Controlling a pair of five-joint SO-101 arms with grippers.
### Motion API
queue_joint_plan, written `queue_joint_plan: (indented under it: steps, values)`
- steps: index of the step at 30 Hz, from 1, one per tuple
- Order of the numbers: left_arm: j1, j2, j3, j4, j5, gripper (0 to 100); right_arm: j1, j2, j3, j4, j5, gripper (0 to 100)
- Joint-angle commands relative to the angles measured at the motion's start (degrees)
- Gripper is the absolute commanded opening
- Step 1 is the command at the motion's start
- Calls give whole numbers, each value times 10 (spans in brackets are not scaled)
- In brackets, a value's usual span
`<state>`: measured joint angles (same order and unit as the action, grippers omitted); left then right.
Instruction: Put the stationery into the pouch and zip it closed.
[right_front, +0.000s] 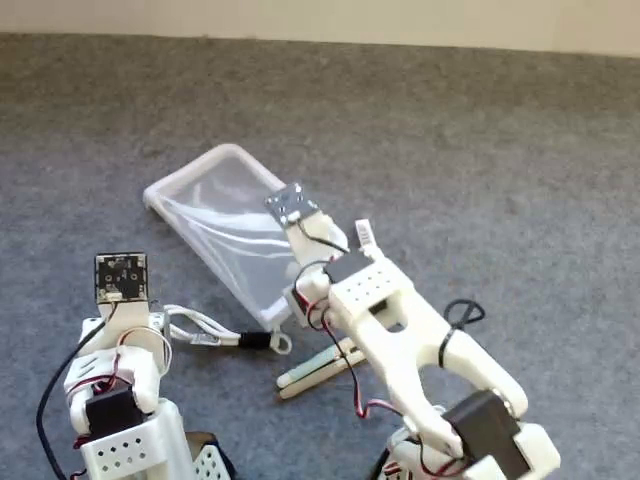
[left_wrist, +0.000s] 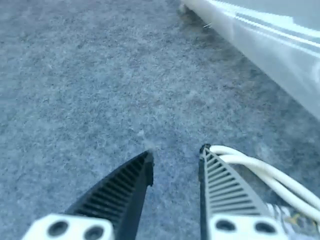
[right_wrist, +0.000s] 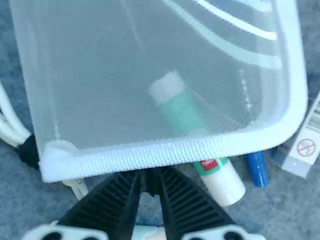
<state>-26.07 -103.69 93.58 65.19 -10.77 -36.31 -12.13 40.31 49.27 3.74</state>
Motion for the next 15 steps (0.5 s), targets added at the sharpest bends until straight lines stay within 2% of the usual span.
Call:
queue_joint_plan:
  steps: [1, 10, 15]
  values:
    - [-18, 1, -11, -25, -3, 150, 9, 22, -74, -9, -1, 4]
    - [-19, 1, -13, -25, -3, 150, 49, 167, -247, -6, -5, 4]
    - [-19, 1, -12, -25, -3, 150, 53, 157, -302, 35, -5, 4]
